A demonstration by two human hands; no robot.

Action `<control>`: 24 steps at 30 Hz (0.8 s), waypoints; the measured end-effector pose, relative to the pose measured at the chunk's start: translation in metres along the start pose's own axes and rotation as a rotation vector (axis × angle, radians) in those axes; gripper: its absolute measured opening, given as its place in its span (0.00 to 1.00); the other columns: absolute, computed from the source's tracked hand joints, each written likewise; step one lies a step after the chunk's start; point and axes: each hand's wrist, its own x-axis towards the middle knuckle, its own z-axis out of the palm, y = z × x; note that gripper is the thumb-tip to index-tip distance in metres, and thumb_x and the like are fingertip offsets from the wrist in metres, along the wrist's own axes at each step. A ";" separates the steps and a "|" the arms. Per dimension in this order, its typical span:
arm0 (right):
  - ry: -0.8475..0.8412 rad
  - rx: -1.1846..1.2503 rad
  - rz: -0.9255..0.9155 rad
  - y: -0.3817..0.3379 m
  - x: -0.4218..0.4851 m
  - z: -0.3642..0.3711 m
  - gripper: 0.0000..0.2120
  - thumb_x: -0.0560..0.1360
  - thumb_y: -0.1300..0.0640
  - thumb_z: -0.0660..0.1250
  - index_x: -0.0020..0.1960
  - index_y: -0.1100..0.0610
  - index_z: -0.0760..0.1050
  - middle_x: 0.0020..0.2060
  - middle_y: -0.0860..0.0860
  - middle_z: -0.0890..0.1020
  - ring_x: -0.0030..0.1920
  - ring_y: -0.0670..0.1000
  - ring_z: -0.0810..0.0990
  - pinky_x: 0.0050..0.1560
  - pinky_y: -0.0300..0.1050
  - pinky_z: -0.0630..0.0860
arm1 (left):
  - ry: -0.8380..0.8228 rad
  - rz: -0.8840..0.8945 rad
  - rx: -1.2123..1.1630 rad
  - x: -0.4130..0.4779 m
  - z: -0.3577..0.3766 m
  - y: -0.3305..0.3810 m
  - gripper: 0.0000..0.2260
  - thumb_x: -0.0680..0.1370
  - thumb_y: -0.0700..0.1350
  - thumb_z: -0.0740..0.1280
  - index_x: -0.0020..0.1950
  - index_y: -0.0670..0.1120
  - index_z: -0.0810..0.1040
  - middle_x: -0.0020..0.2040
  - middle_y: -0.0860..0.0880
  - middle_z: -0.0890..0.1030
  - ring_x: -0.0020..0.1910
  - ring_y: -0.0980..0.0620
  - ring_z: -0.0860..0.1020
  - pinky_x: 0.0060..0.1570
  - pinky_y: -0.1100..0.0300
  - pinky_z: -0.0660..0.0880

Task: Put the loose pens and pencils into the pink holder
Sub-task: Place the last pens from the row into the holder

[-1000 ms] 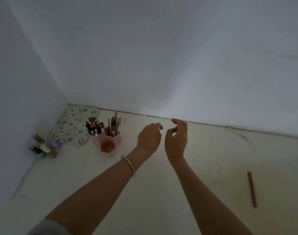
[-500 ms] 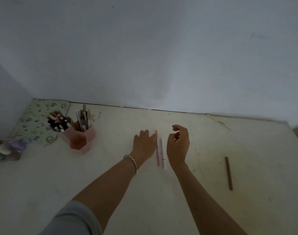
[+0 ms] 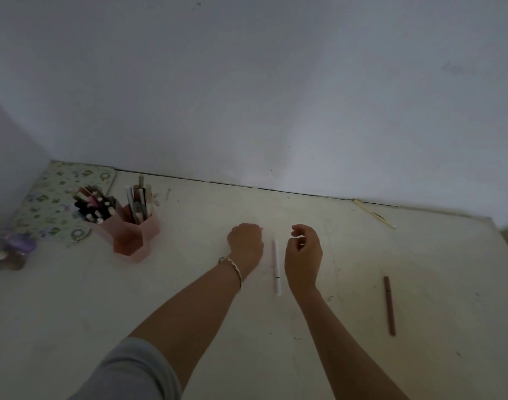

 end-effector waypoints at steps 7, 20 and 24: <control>-0.256 -0.381 0.125 0.005 0.001 0.019 0.19 0.77 0.57 0.65 0.66 0.56 0.68 0.52 0.53 0.80 0.51 0.53 0.79 0.50 0.45 0.76 | 0.263 0.124 -0.343 -0.004 -0.074 -0.022 0.07 0.78 0.46 0.64 0.49 0.42 0.73 0.41 0.46 0.82 0.38 0.46 0.81 0.41 0.51 0.80; -0.170 0.109 -0.311 -0.116 0.001 0.069 0.09 0.78 0.60 0.62 0.55 0.50 0.70 0.36 0.47 0.75 0.35 0.46 0.74 0.37 0.35 0.72 | 0.756 0.152 -0.530 -0.031 -0.164 -0.162 0.23 0.77 0.39 0.67 0.70 0.49 0.65 0.38 0.54 0.78 0.32 0.58 0.77 0.36 0.71 0.75; -0.179 0.221 -0.304 -0.133 -0.014 0.082 0.11 0.77 0.63 0.63 0.56 0.51 0.70 0.38 0.46 0.77 0.39 0.46 0.78 0.42 0.39 0.76 | 0.739 0.118 -0.415 -0.039 -0.172 -0.200 0.20 0.78 0.40 0.67 0.67 0.50 0.65 0.38 0.51 0.80 0.32 0.53 0.79 0.35 0.58 0.79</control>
